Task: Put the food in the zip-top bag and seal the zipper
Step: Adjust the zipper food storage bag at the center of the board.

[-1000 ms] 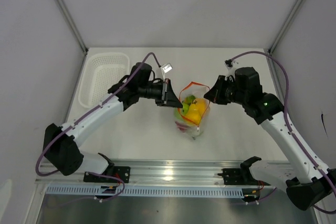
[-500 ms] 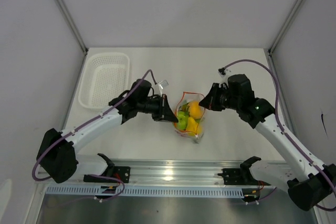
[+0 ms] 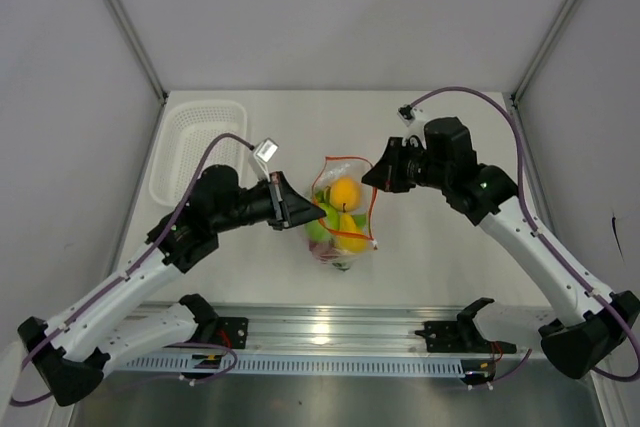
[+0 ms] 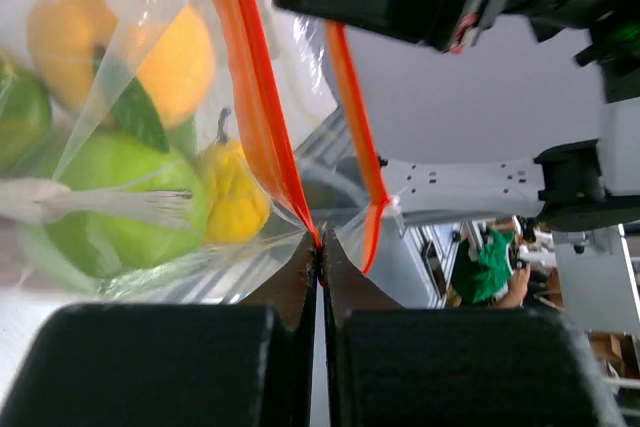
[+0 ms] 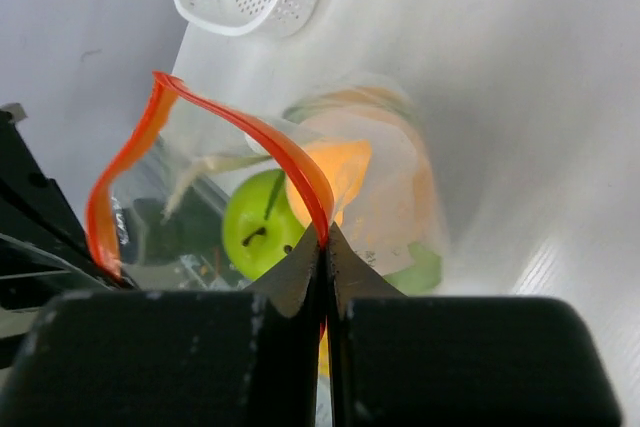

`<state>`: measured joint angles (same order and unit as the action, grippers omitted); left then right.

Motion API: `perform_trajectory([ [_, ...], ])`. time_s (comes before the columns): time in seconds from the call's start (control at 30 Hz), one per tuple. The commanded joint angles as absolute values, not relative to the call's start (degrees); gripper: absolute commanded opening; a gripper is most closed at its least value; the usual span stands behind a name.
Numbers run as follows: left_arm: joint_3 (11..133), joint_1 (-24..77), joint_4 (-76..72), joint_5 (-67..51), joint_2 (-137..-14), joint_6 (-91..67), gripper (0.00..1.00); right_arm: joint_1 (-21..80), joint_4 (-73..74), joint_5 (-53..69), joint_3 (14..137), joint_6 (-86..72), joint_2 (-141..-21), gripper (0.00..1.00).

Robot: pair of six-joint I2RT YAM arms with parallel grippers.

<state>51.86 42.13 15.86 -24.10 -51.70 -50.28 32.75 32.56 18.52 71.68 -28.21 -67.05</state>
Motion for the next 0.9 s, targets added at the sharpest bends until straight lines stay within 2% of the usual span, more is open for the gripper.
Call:
perform_trajectory([
  [0.0, 51.59, 42.72, 14.49, -17.41, -50.44, -53.88, 0.01, 33.49, 30.59, 20.74, 72.25, -27.16, -67.15, 0.00],
  [0.1, 51.42, 42.63, 16.44, -19.06, -53.51, -53.53, 0.01, 33.40, 29.71, 20.83, 69.97, -26.72, -67.76, 0.00],
  [0.33, 42.11, 43.24, 9.50, -15.83, -56.34, -56.95, 0.00, 35.06, 28.65, 23.29, 68.38, -25.05, -70.05, 0.00],
  [0.57, 49.65, 43.33, 13.18, -11.08, -55.37, -55.11, 0.01, 38.23, 28.47, 28.47, 70.31, -22.59, -71.01, 0.00],
  [0.77, 51.68, 43.33, 11.16, -12.22, -57.57, -57.12, 0.01, 41.48, 30.76, 24.62, 71.19, -20.66, -72.86, 0.00],
  [0.87, 52.03, 43.42, 10.37, -12.57, -58.36, -58.00, 0.00, 41.57, 31.64, 22.60, 71.10, -20.22, -72.95, 0.06],
])
